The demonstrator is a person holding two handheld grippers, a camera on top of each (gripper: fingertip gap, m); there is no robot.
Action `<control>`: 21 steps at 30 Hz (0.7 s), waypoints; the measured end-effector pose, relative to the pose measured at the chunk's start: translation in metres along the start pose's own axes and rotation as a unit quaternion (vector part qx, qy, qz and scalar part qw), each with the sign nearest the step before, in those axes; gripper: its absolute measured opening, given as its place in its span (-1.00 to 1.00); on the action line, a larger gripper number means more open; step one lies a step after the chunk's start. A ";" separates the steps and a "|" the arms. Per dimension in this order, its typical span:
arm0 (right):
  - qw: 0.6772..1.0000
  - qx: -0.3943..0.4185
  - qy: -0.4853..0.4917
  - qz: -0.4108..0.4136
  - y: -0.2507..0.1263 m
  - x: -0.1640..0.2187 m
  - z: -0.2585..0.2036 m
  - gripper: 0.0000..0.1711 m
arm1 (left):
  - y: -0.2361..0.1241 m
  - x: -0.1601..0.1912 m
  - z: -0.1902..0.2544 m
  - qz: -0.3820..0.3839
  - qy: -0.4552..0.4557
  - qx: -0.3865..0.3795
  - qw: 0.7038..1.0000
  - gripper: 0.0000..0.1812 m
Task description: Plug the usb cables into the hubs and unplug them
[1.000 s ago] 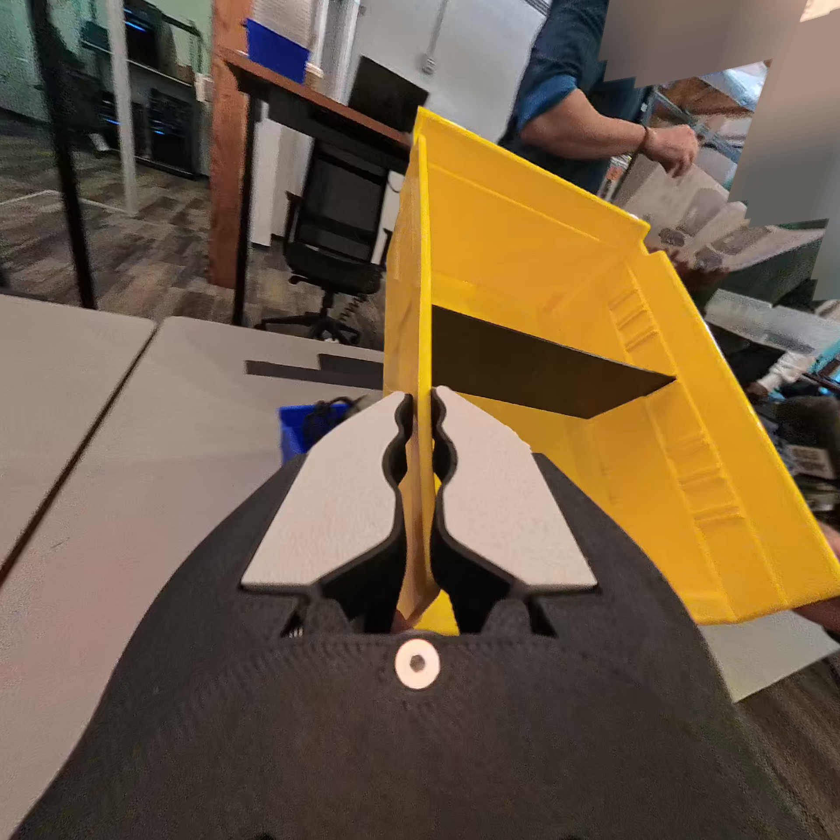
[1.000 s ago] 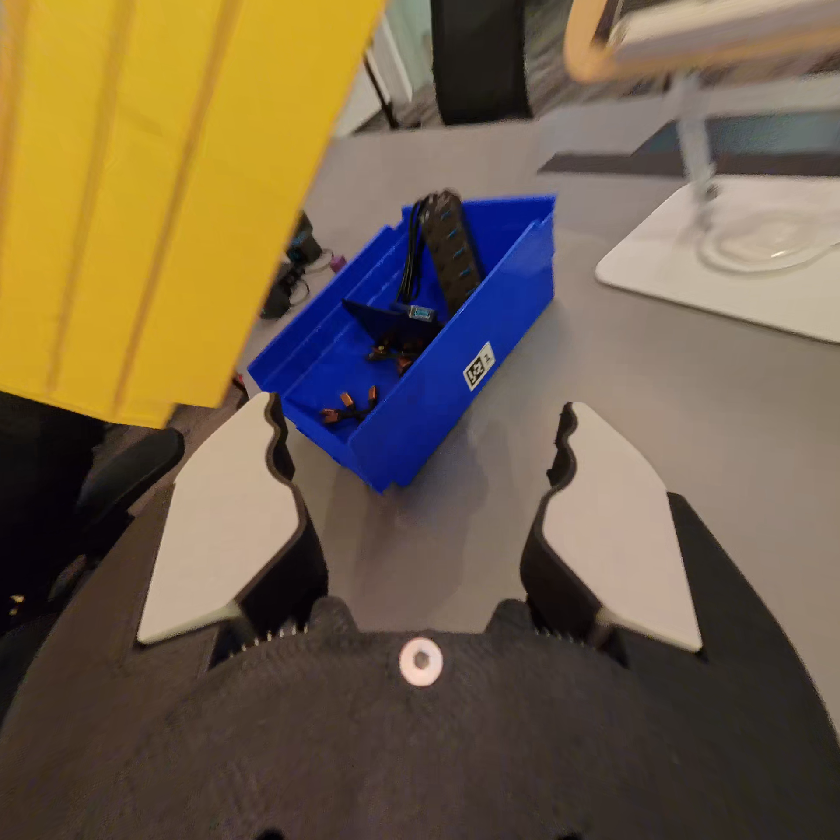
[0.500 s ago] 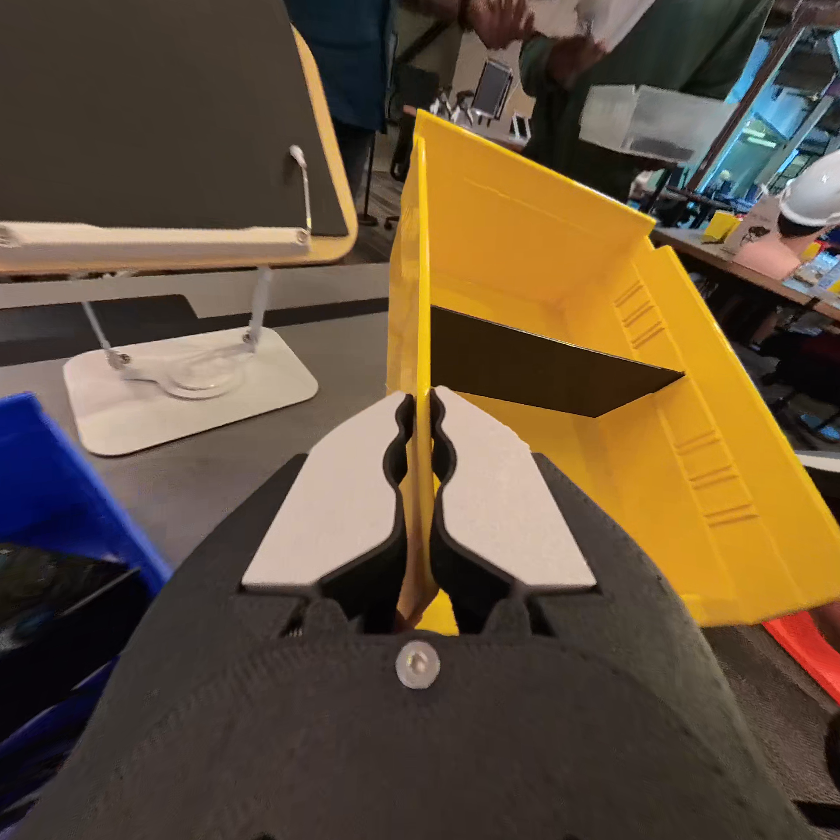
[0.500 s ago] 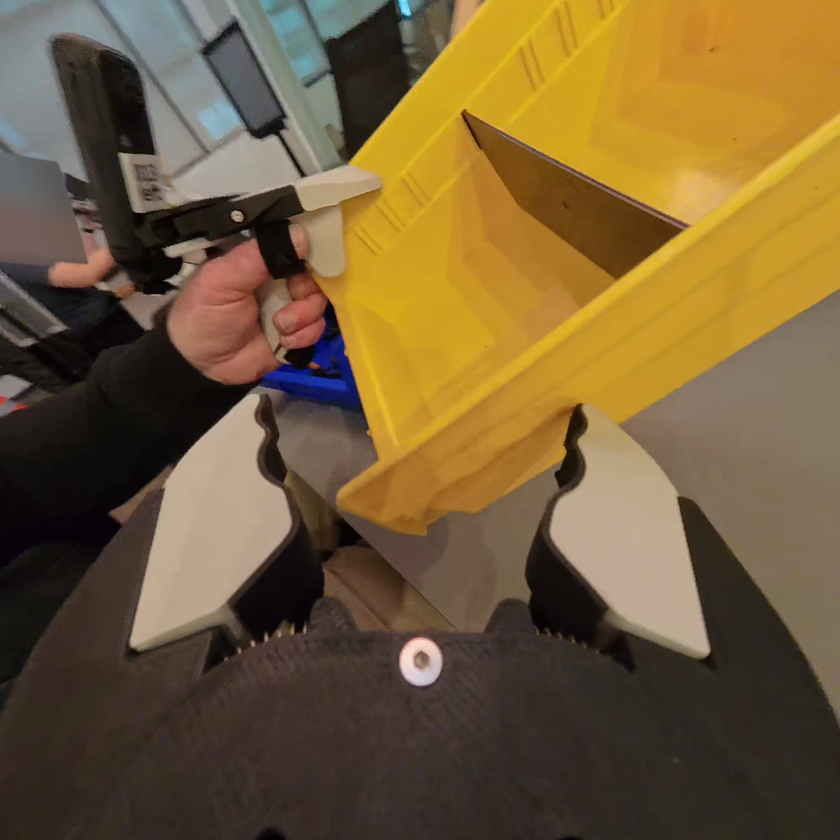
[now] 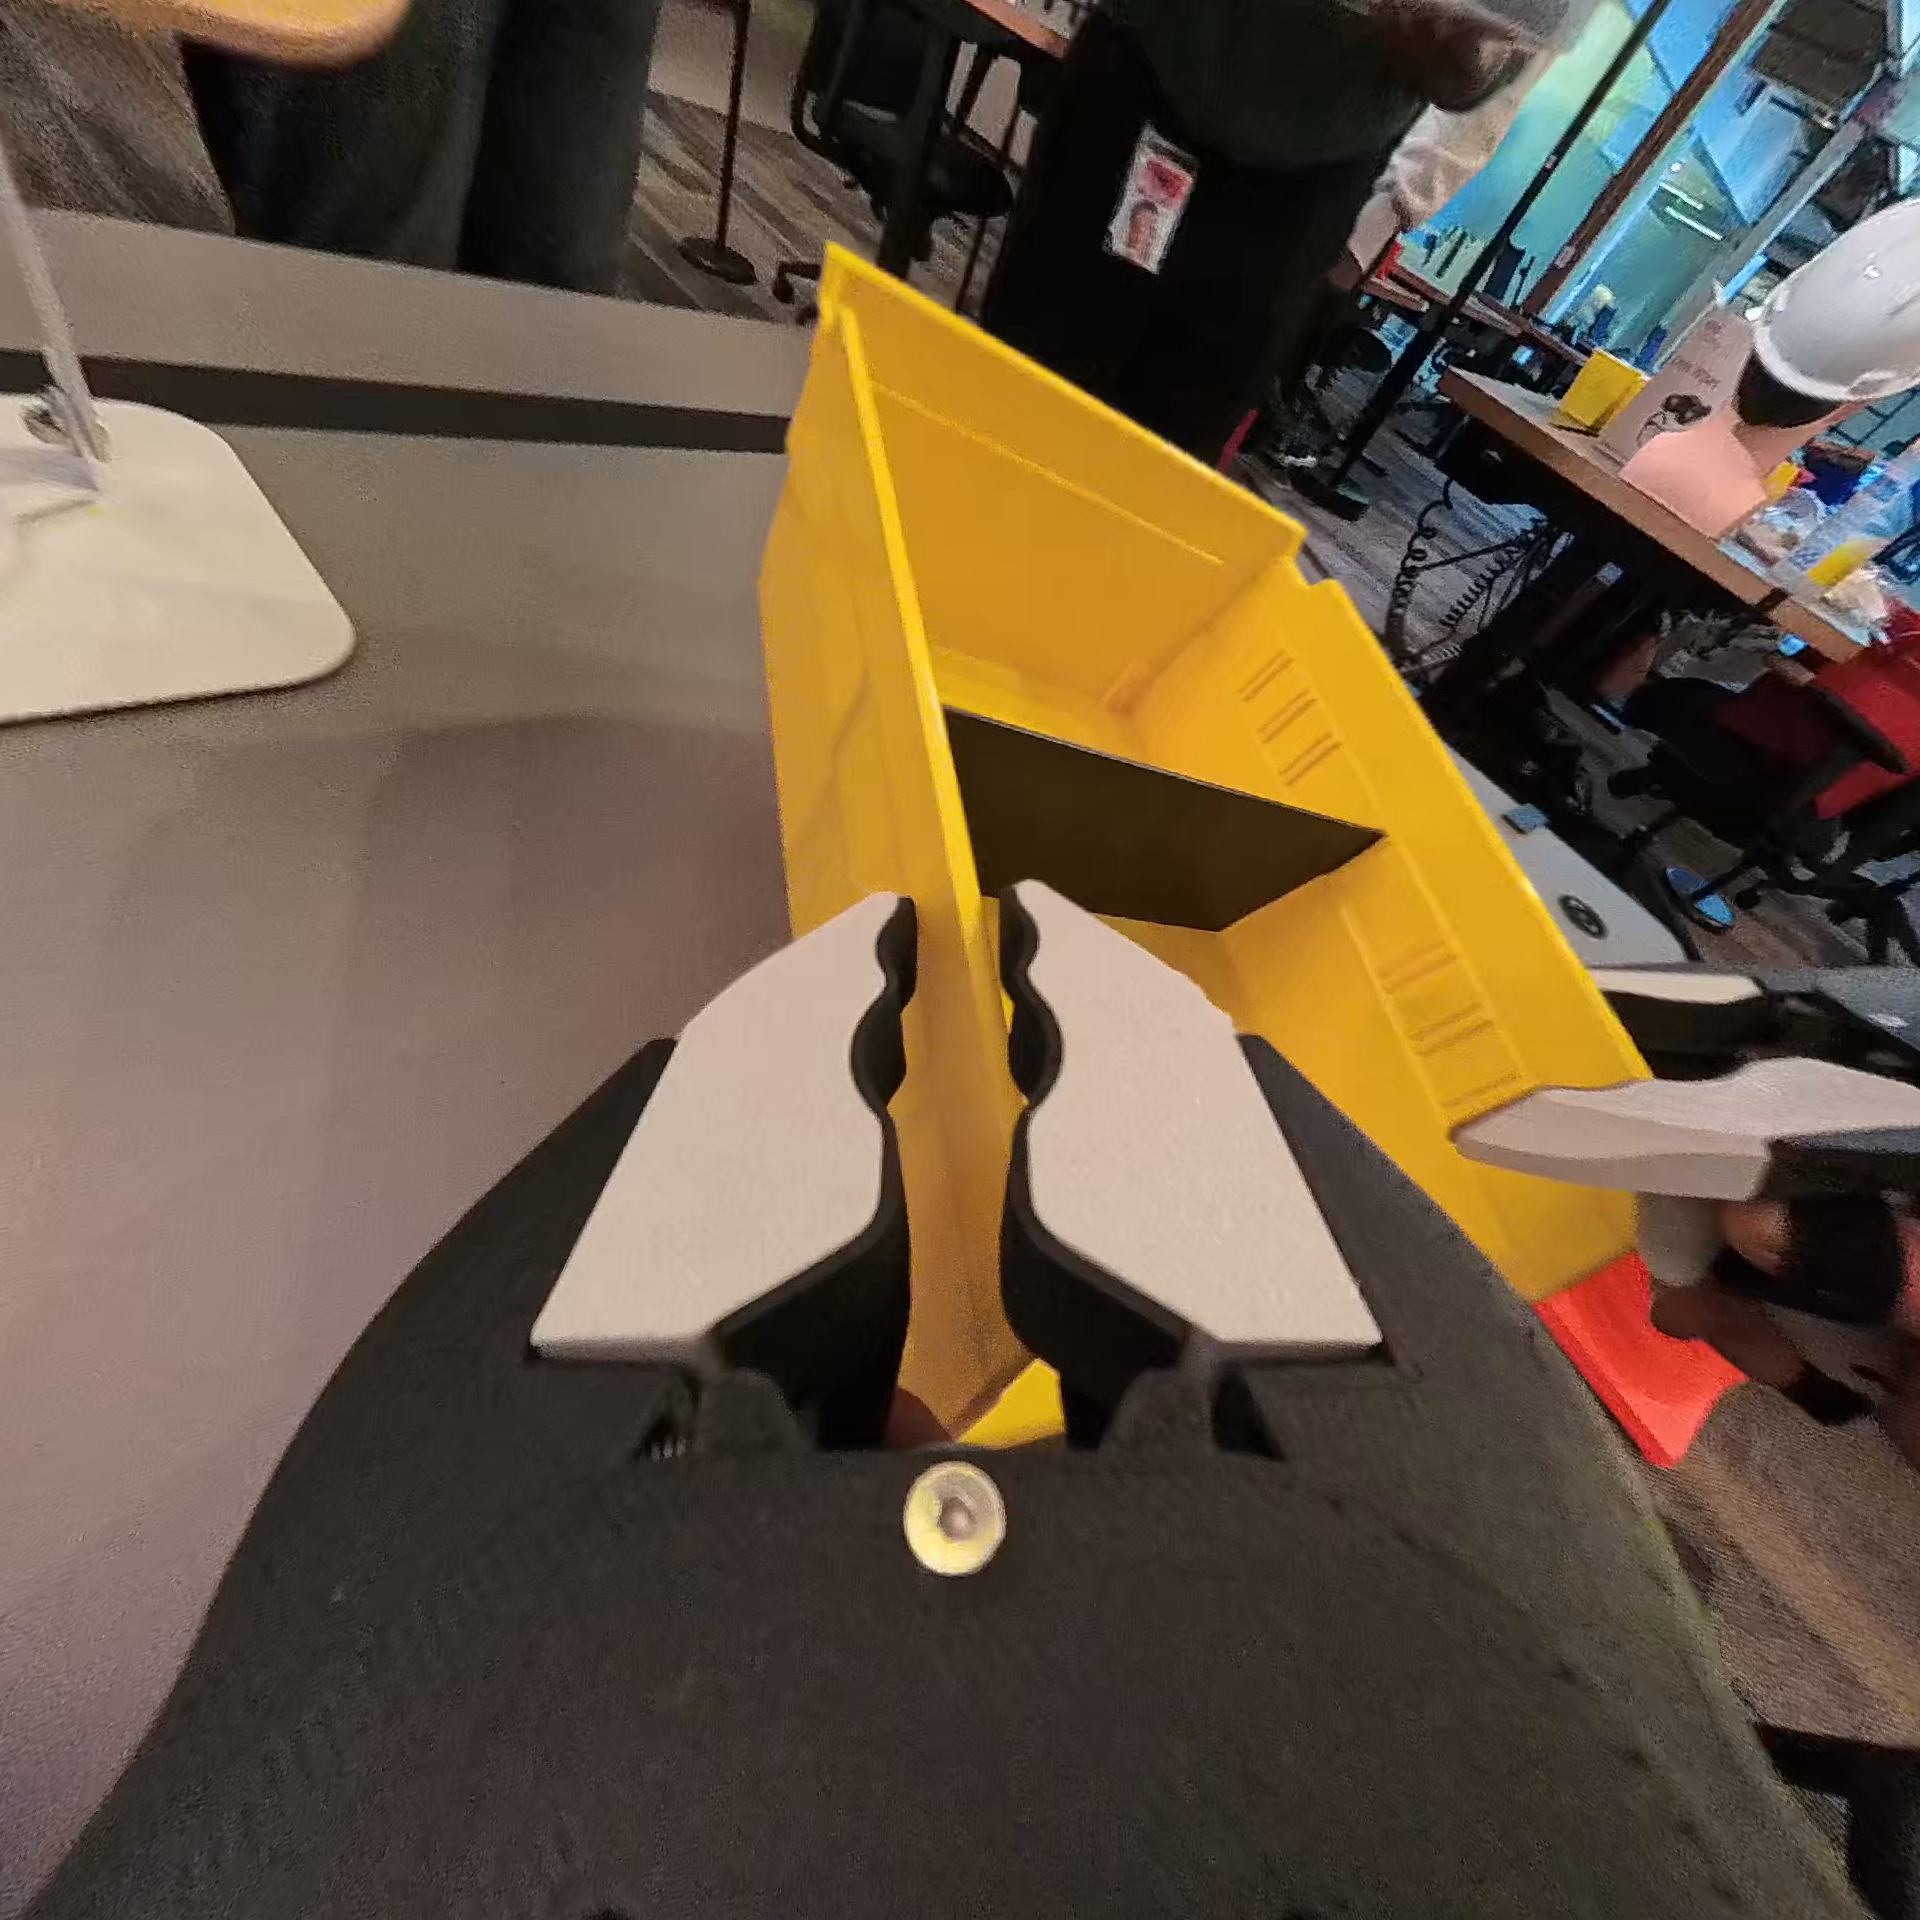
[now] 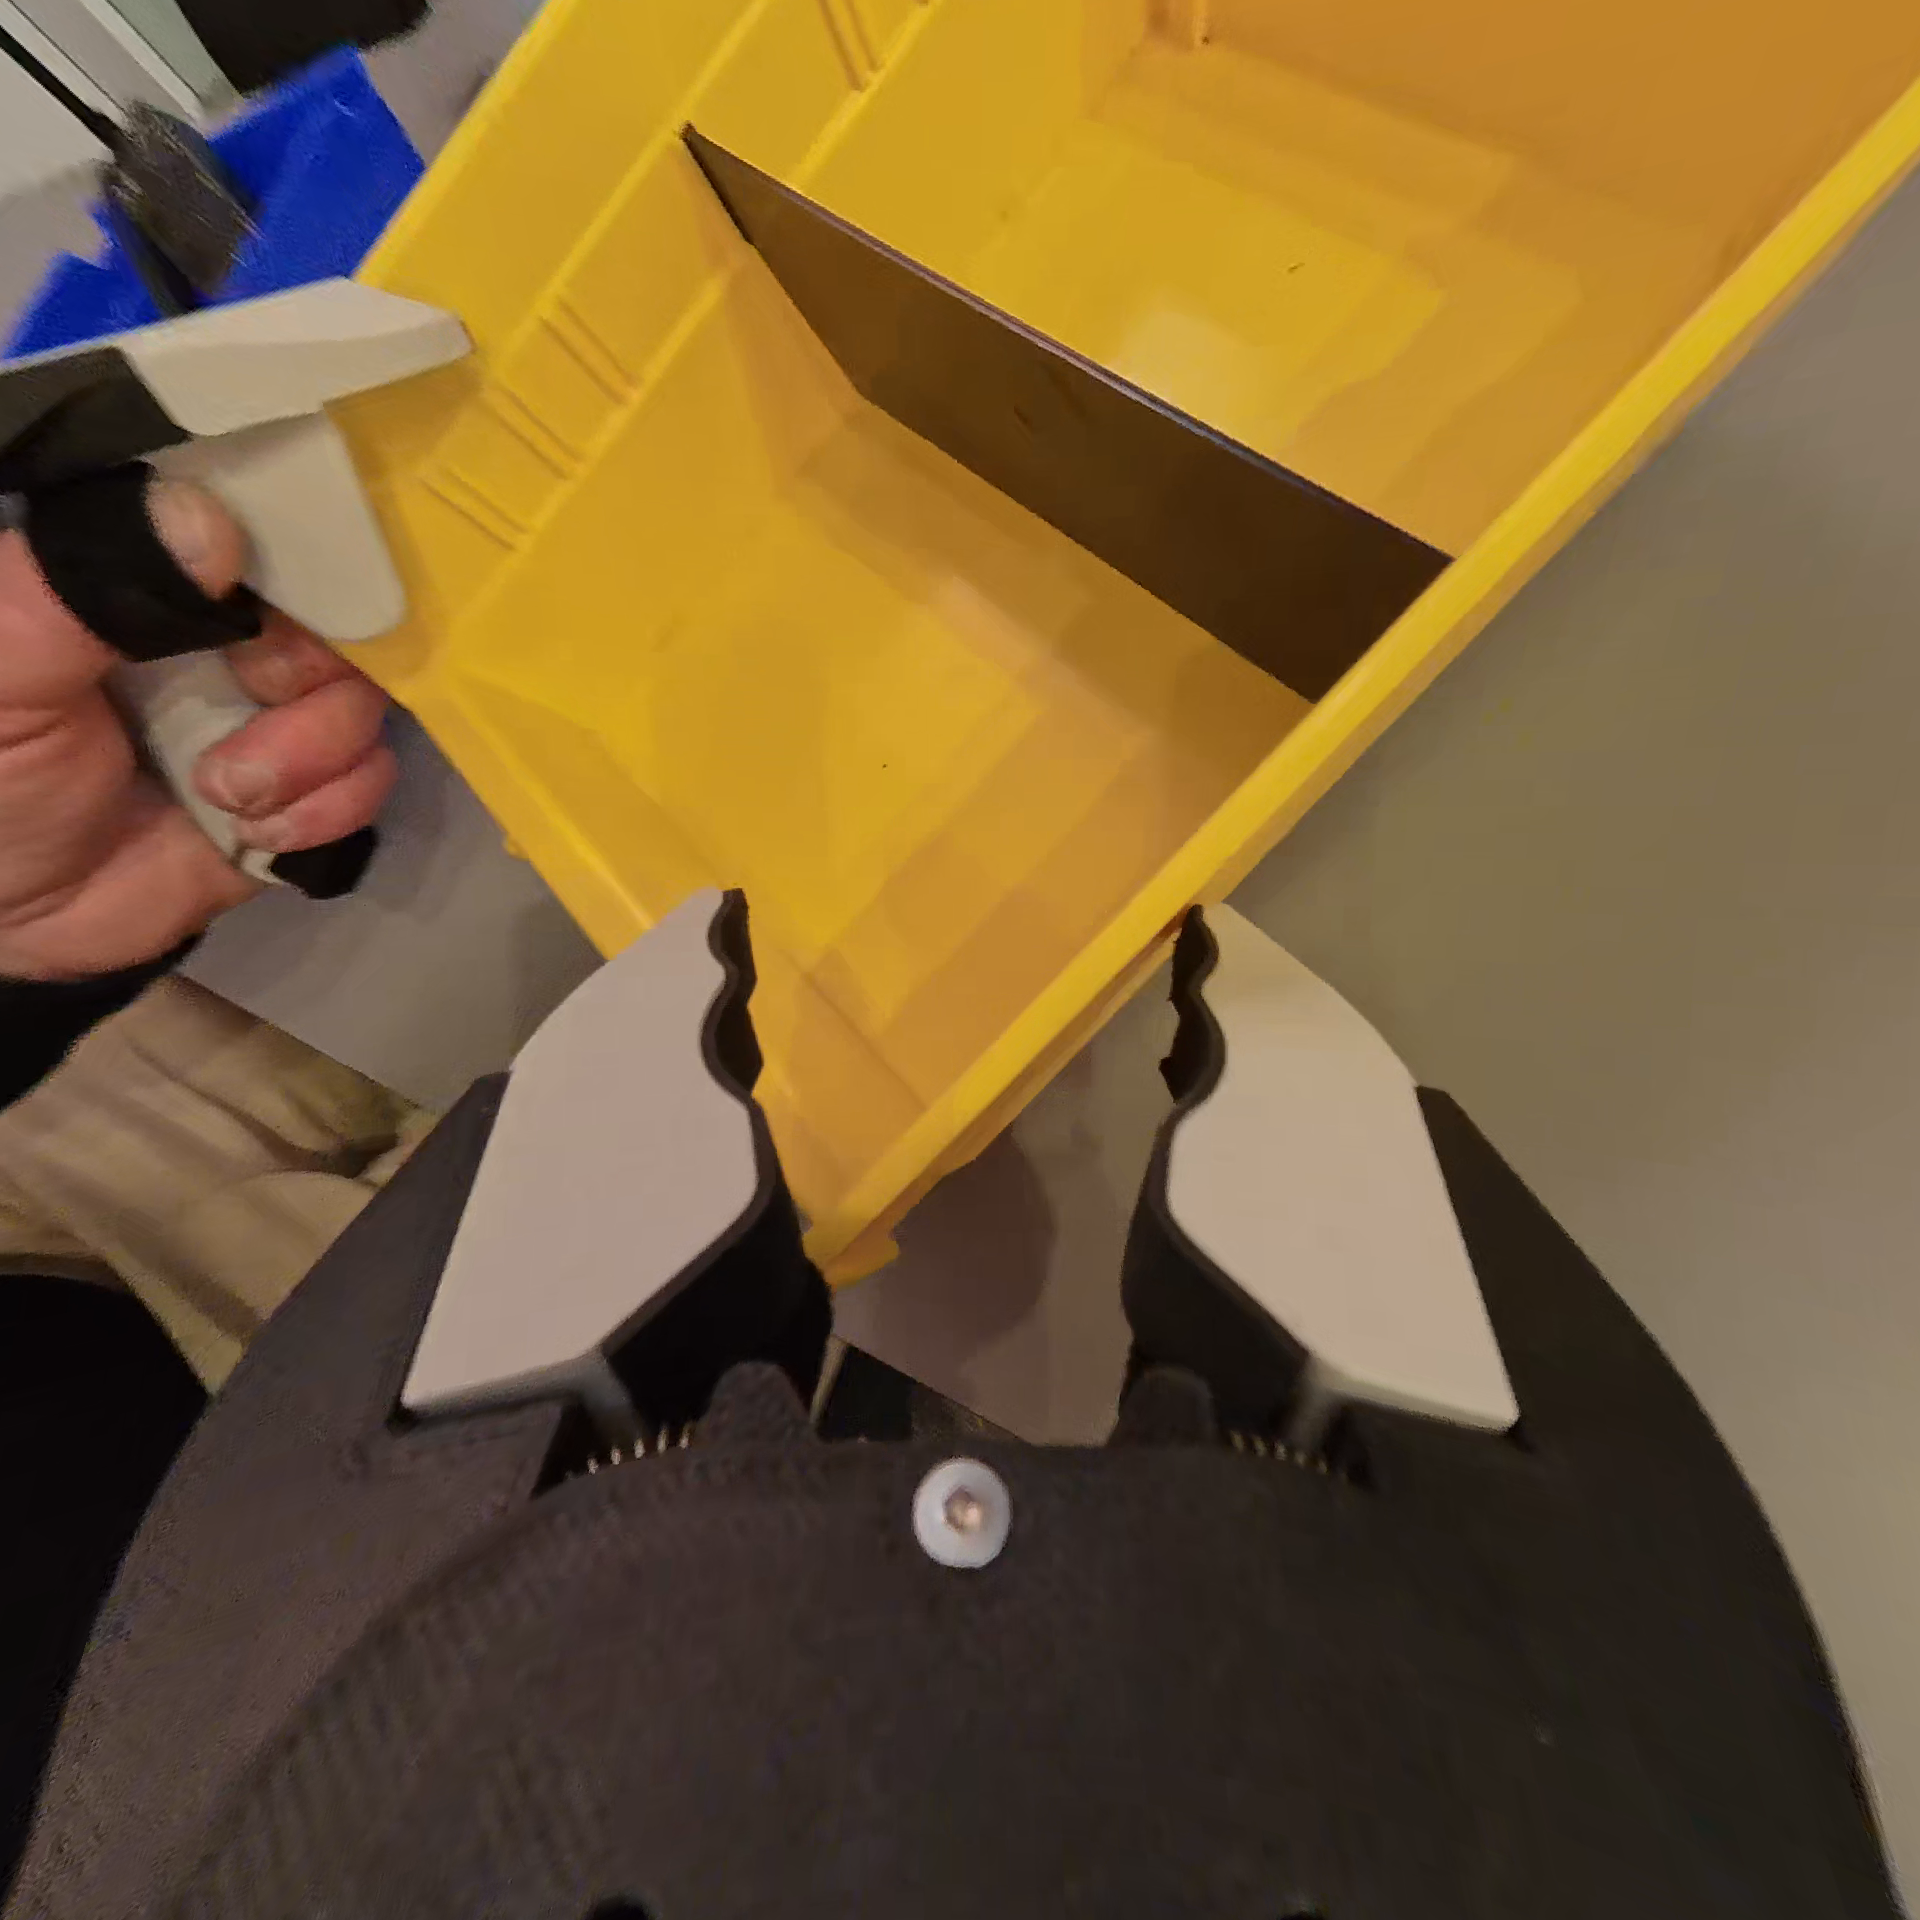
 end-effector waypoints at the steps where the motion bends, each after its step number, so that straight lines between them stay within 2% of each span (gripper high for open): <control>1: 1.000 0.014 -0.009 -0.011 -0.001 0.001 0.006 -0.15 | 0.002 0.004 0.003 -0.006 -0.005 0.008 1.000 -0.81; 8: 0.996 0.076 -0.030 -0.035 -0.015 -0.010 0.046 -0.44 | 0.010 0.034 0.024 -0.084 -0.013 0.076 0.993 -0.59; 11: 0.995 0.081 -0.033 -0.048 -0.019 -0.014 0.057 -0.54 | -0.001 0.023 0.035 -0.072 -0.003 0.110 0.991 -0.53; 14: 0.994 0.088 -0.043 -0.058 -0.020 -0.017 0.063 -0.60 | -0.030 0.000 0.038 -0.051 0.039 0.119 0.991 -0.47; 17: 0.993 0.095 -0.048 -0.061 -0.021 -0.020 0.070 -0.68 | -0.076 -0.030 0.010 -0.028 0.097 0.063 0.993 -0.45; 21: 0.992 0.099 -0.047 -0.062 -0.024 -0.023 0.081 -0.81 | -0.154 -0.060 -0.078 -0.024 0.184 -0.113 0.976 -0.43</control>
Point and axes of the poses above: each gripper's, where its closed fingertips meet, y out along the fingers, x out of its underside, z = x × y across the jaws, the point moved 6 cm from there along -y, back along the fingers, and after that the axes turned 3 degrees about z, right-handed, at the moved point
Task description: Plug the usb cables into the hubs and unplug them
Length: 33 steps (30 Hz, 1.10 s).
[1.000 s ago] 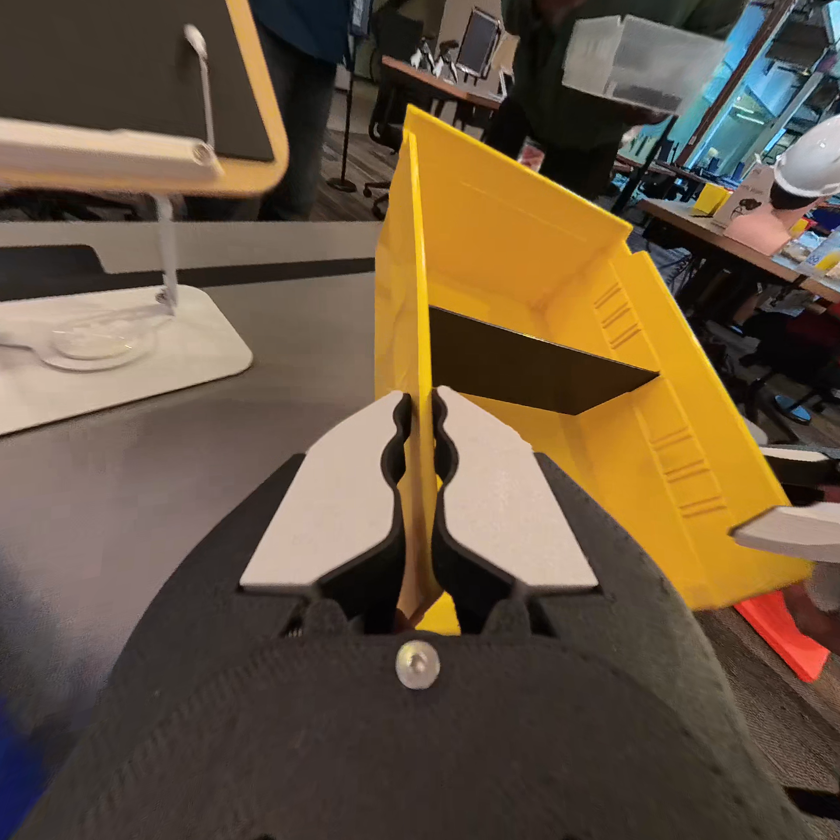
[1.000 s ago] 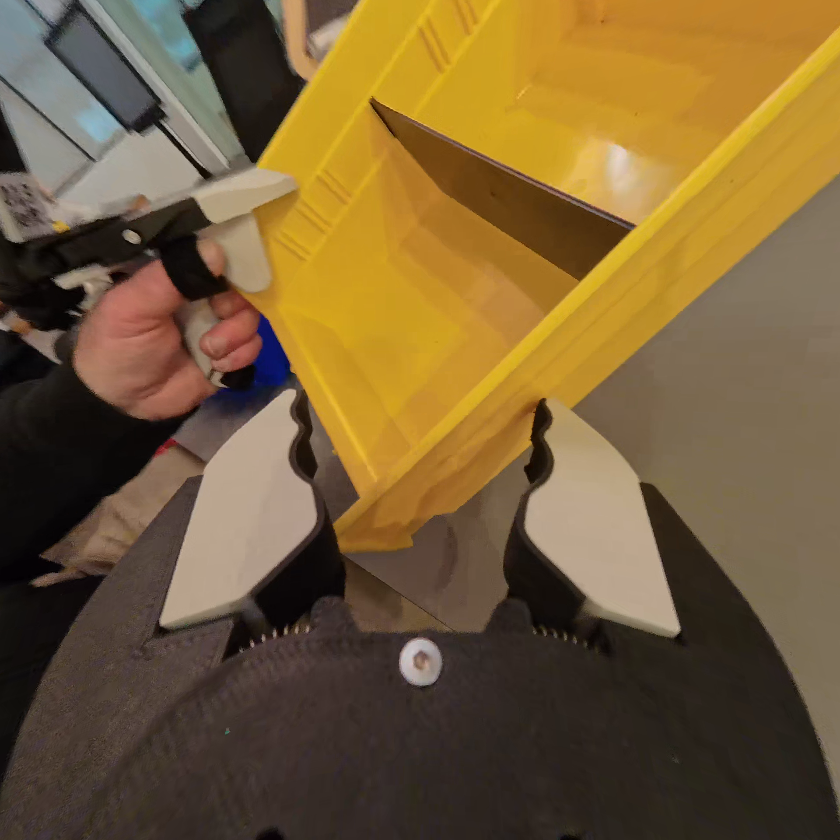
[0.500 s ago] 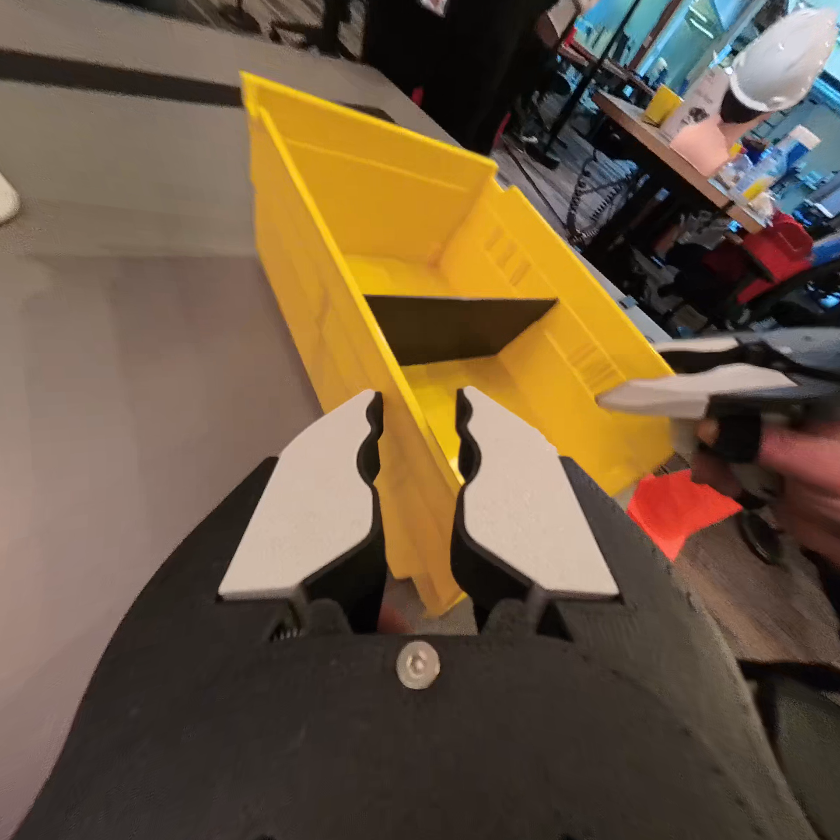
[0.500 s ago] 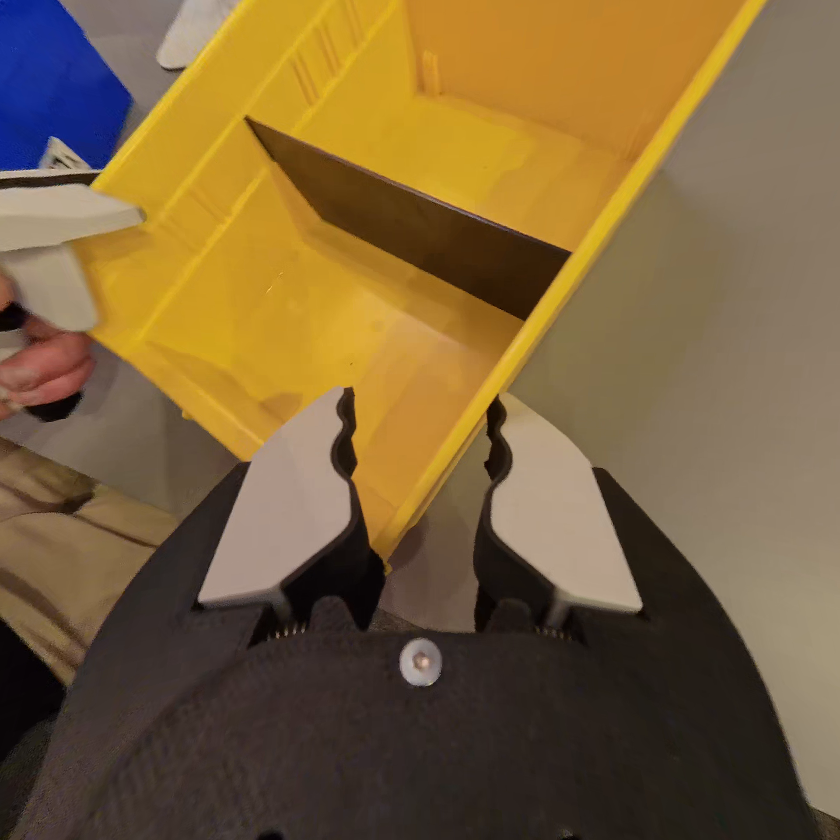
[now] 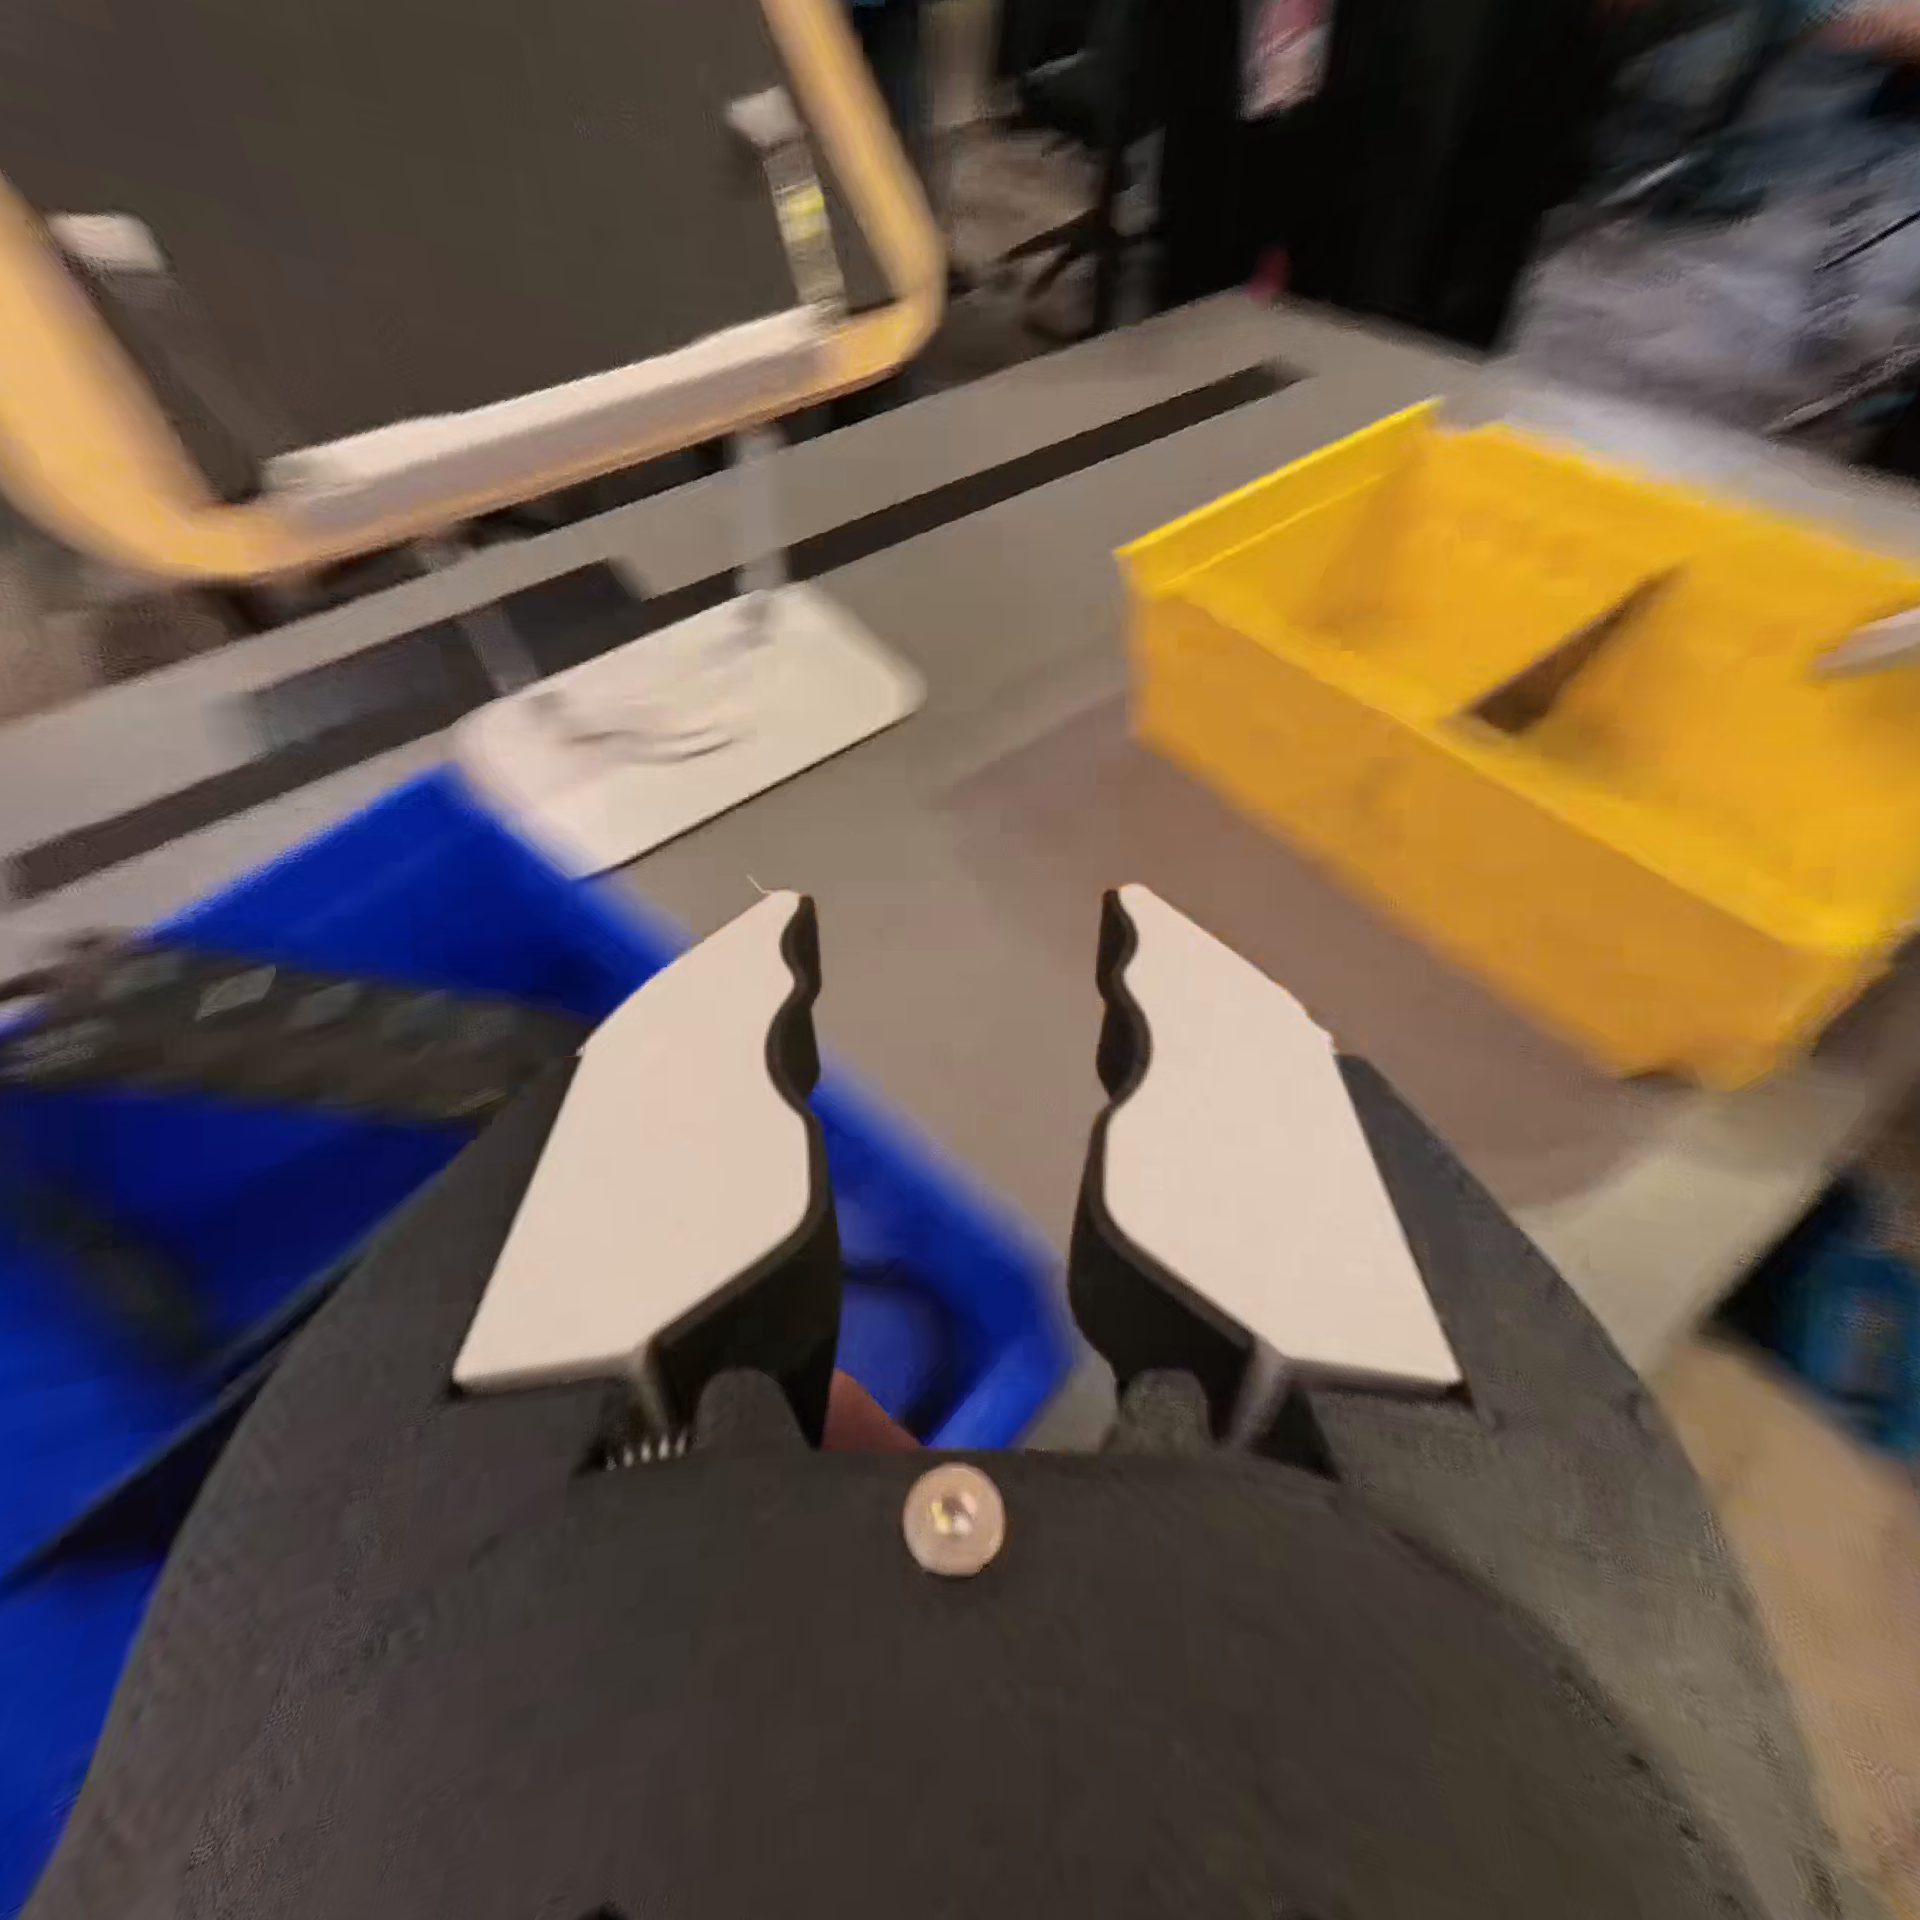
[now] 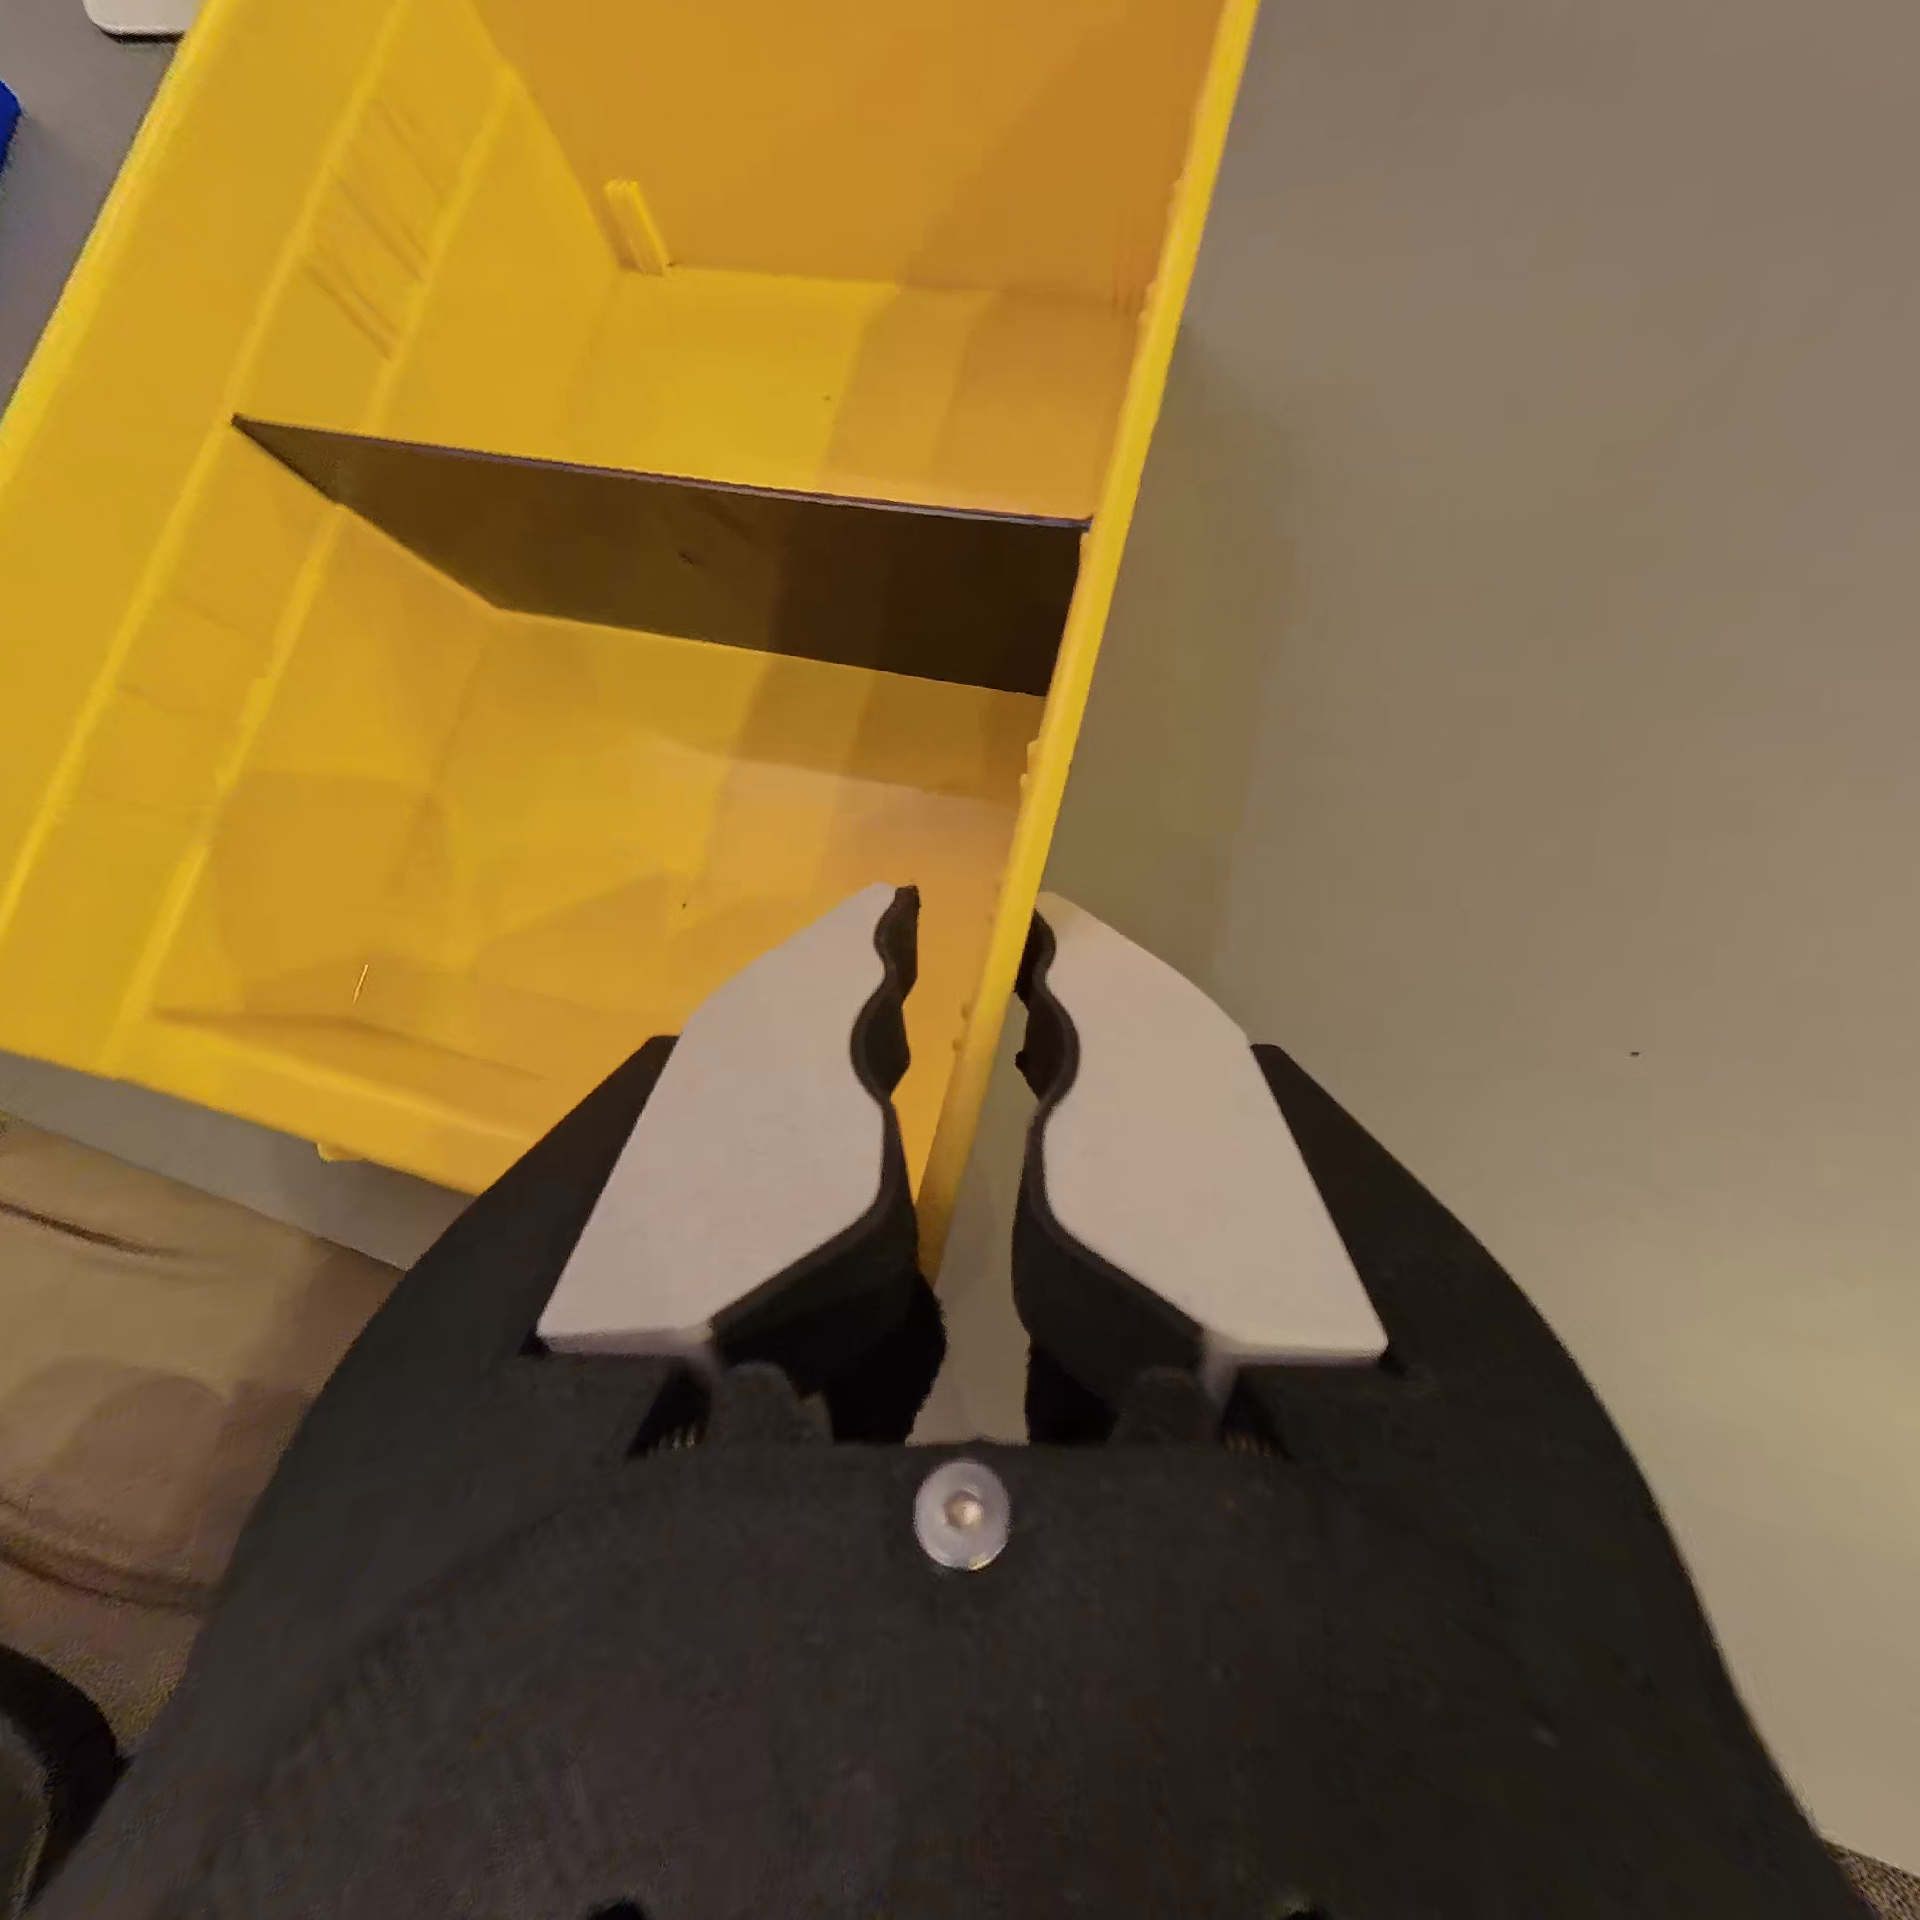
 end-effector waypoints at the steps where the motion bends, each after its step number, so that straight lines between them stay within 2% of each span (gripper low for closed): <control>1: 1.000 0.000 0.001 0.001 0.000 -0.001 0.002 -0.83 | -0.013 0.009 -0.030 -0.022 0.027 -0.053 0.998 -0.41; 3: 1.000 -0.001 0.003 0.001 0.000 -0.001 0.006 -0.86 | -0.041 0.031 -0.085 -0.062 0.056 -0.138 0.987 -0.37; 6: 1.000 0.010 0.004 0.004 0.000 -0.002 0.012 -0.90 | -0.073 0.068 -0.139 -0.136 0.058 -0.193 0.970 -0.32; 9: 1.000 0.017 0.009 0.006 -0.001 -0.003 0.016 -0.90 | -0.085 0.097 -0.161 -0.186 0.080 -0.221 0.954 -0.26; 10: 1.000 0.020 0.011 0.006 -0.001 -0.003 0.018 -0.90 | -0.084 0.106 -0.161 -0.199 0.068 -0.213 0.954 -0.20; 12: 1.000 0.023 0.010 0.001 -0.001 -0.002 0.019 -0.90 | -0.080 0.119 -0.158 -0.221 0.056 -0.196 0.954 -0.24; 13: 1.000 0.023 0.010 -0.001 -0.001 -0.002 0.019 -0.90 | -0.079 0.125 -0.159 -0.237 0.065 -0.198 0.949 -0.19; 14: 1.000 0.023 0.012 -0.002 -0.001 -0.001 0.019 -0.90 | -0.078 0.128 -0.162 -0.241 0.064 -0.200 0.948 -0.24; 15: 1.000 0.024 0.013 -0.002 -0.001 -0.001 0.020 -0.90 | -0.079 0.129 -0.164 -0.237 0.051 -0.196 0.950 -0.44; 16: 1.000 0.025 0.014 -0.002 -0.001 -0.001 0.021 -0.90 | -0.080 0.130 -0.168 -0.232 0.036 -0.199 0.952 -0.54; 21: 0.999 0.032 0.017 0.002 0.000 -0.002 0.027 -0.90 | -0.088 0.133 -0.193 -0.215 0.002 -0.248 0.945 -0.84; 24: 0.999 0.031 0.020 0.008 0.000 -0.002 0.029 -0.90 | -0.095 0.136 -0.200 -0.192 -0.058 -0.230 0.952 -0.89; 27: 0.999 0.038 0.020 0.010 -0.001 -0.001 0.031 -0.90 | -0.101 0.139 -0.204 -0.197 -0.038 -0.251 0.947 -0.89; 30: 0.998 0.048 0.027 0.015 -0.004 0.000 0.036 -0.91 | -0.109 0.142 -0.208 -0.183 -0.077 -0.246 0.949 -0.91; 33: 0.997 0.062 0.037 0.023 -0.010 0.005 0.041 -0.92 | -0.119 0.146 -0.212 -0.185 -0.074 -0.260 0.945 -0.91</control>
Point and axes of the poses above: each gripper's, where its closed fingertips meet, y out along the fingers, x out of its underside, z = x × y across the jaws, the point moved 6 cm from there along -y, back along the fingers, and after that the axes turned 3 degrees about z, right-handed, at the moved point
